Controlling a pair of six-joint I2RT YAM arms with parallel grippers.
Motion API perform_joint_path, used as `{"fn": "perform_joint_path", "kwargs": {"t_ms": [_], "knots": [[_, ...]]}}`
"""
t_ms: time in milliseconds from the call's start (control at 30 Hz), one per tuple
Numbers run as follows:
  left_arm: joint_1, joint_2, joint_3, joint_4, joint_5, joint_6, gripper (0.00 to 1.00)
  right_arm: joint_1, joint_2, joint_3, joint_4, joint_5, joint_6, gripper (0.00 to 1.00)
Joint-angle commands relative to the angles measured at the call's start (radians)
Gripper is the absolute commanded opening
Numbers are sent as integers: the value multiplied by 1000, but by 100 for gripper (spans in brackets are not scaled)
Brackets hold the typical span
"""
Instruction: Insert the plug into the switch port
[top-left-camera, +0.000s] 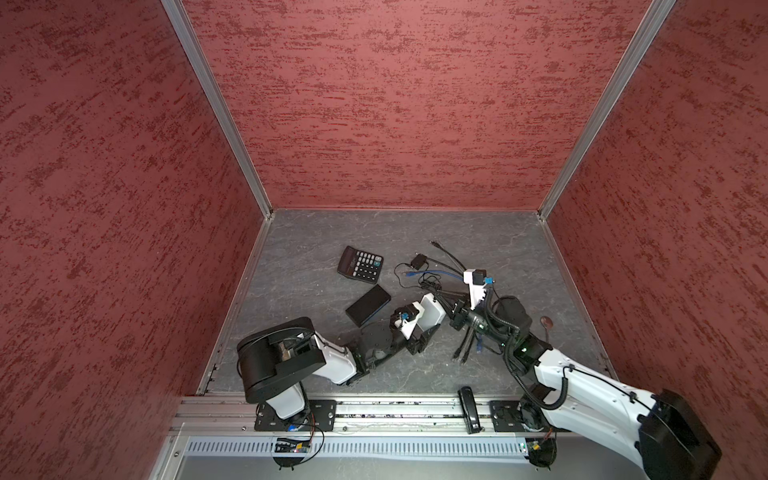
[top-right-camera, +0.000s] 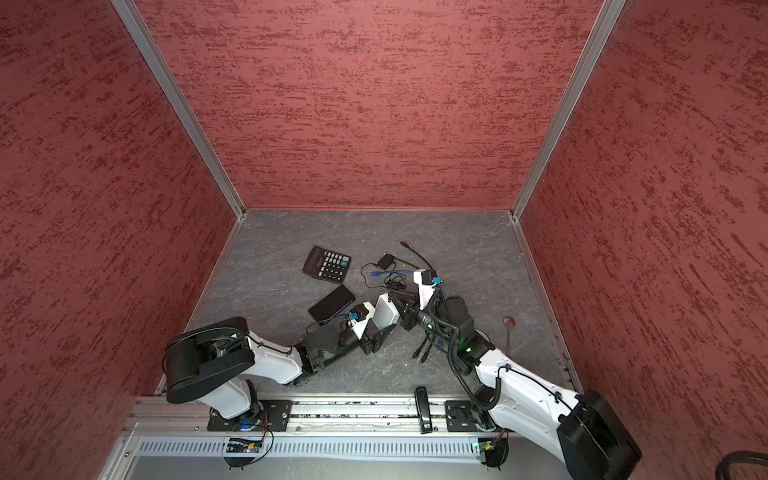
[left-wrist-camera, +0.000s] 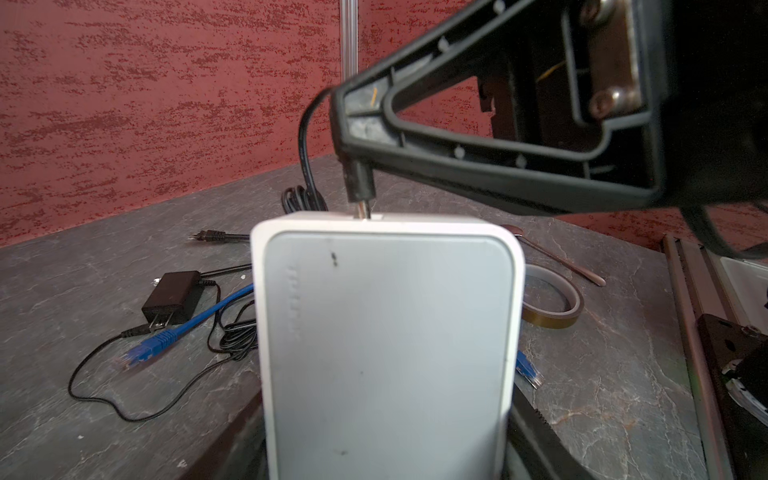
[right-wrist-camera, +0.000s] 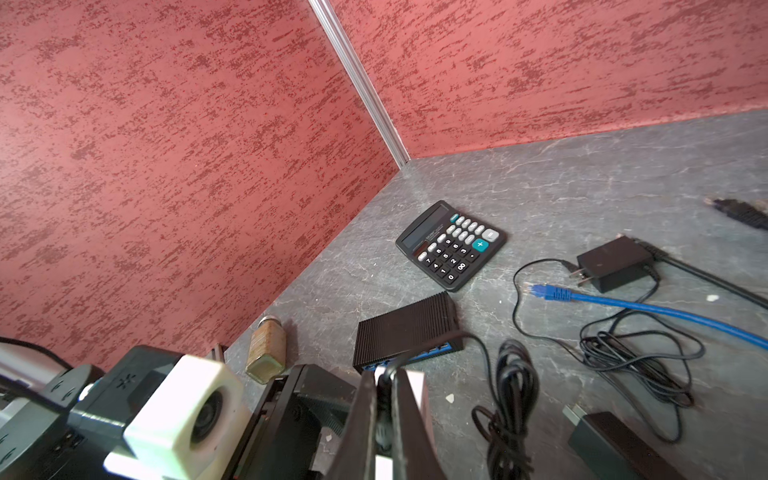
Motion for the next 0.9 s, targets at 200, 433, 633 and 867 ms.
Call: {"fn": "perform_joint_path", "kwargs": {"t_ms": [200,433,633,867], "knots": [[33,-56,61,183,-31,45,0,21,26,-40,-159,10,-9,0],[41,-10,115,255,3,84,0,41,32,-48,-181,17,8,0],[46,8,141,259,18,105,0,53,44,-36,-222,24,-3,0],[50,-25,147,259,72,190,0,56,108,-36,-208,5,15,0]]}}
